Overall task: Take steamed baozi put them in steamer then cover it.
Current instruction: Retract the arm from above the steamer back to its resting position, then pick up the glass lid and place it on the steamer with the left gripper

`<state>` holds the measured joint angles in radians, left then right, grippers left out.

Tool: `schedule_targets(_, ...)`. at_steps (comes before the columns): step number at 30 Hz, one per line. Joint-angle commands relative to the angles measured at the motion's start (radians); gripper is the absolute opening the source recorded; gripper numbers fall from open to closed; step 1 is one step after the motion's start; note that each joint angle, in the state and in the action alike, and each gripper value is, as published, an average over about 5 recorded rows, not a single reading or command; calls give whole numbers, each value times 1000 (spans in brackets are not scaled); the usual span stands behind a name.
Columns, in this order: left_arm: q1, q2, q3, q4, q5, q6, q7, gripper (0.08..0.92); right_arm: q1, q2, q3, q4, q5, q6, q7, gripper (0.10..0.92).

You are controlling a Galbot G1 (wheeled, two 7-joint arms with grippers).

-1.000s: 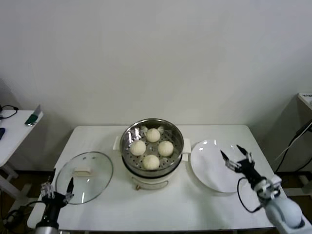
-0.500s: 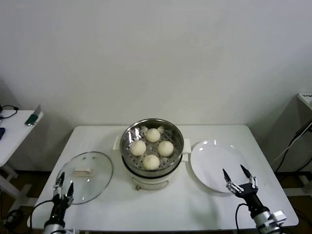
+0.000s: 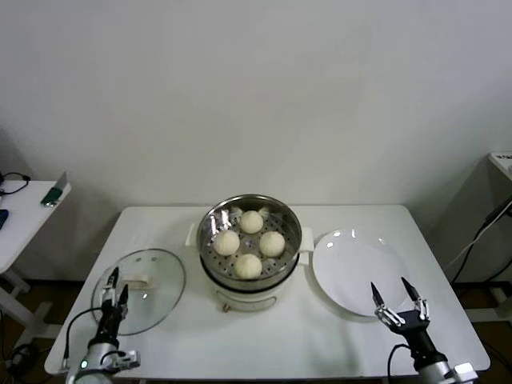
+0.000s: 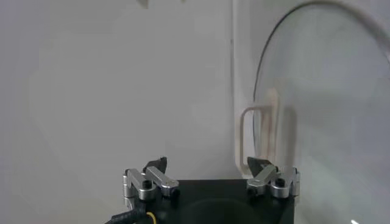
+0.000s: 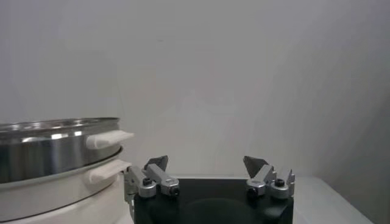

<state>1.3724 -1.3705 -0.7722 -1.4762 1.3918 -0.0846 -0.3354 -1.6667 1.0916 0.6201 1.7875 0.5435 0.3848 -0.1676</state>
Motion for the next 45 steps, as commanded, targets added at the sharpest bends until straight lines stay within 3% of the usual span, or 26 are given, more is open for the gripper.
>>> schedule_targets(1, -125, 7, 4, 147, 55, -5, -12, 823, -18, 20, 13, 14, -7, 14, 1, 823)
schedule_targets(7, -132, 8, 5, 182, 62, -30, -14, 758, -15, 25, 15, 14, -6, 15, 2, 823)
schedule_targets(26, -120, 7, -5, 160, 56, -49, -6, 213, 5, 39, 14, 16, -10, 11, 17, 823)
schedule_targets(30, -85, 15, -1, 59, -11, -32, 29, 150, 5, 40, 16, 15, -14, 7, 19, 823)
schedule_targets(33, -45, 36, 6, -80, -97, 9, 95, 149, 5, 42, 19, 13, -39, -13, 32, 823)
schedule_targets(40, 31, 160, -2, -376, -316, 189, 303, 149, 4, 49, 18, -1, -111, -45, 54, 823)
schedule_targets(45, 53, 233, -7, -532, -417, 339, 390, 149, 4, 60, 17, -17, -145, -51, 69, 823)
